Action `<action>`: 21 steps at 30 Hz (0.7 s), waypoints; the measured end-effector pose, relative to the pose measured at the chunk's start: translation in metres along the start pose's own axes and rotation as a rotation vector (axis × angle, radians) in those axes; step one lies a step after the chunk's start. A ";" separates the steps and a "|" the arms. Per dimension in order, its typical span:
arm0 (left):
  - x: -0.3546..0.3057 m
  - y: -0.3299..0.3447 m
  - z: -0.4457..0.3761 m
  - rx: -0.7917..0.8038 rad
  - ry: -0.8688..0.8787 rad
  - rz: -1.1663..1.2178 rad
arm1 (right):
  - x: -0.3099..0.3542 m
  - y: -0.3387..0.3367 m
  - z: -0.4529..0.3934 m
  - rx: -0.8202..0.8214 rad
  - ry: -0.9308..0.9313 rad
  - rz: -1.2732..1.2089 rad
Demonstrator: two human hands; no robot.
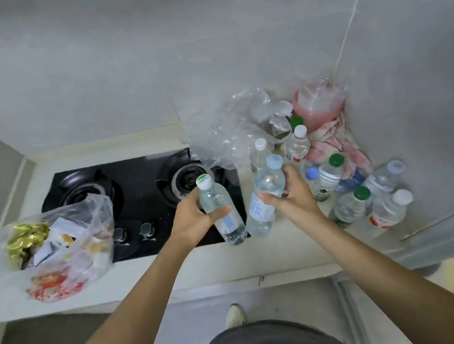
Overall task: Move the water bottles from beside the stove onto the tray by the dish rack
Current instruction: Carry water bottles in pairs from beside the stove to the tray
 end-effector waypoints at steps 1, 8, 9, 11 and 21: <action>0.003 -0.009 0.013 -0.030 -0.011 0.039 | 0.006 0.006 -0.002 0.033 -0.017 -0.031; 0.037 -0.065 0.134 -0.330 -0.066 0.246 | 0.065 0.072 0.026 0.348 -0.131 -0.131; 0.043 -0.072 0.154 -0.386 -0.069 0.246 | 0.074 0.084 0.037 0.399 -0.144 -0.139; 0.061 -0.087 0.195 -0.497 -0.084 0.259 | 0.092 0.112 0.062 0.509 -0.174 -0.143; 0.173 -0.178 0.429 -0.955 -0.177 0.328 | 0.166 0.289 0.238 0.979 -0.329 -0.132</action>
Point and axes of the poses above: each hand's wrist, its own z-axis away from the middle knuckle, its own y-axis out of the palm, x = y × z, the point moved 8 cm from there along -z, towards the middle knuckle, and after that the axes turned 12 degrees about -y, right-handed, at the moved point
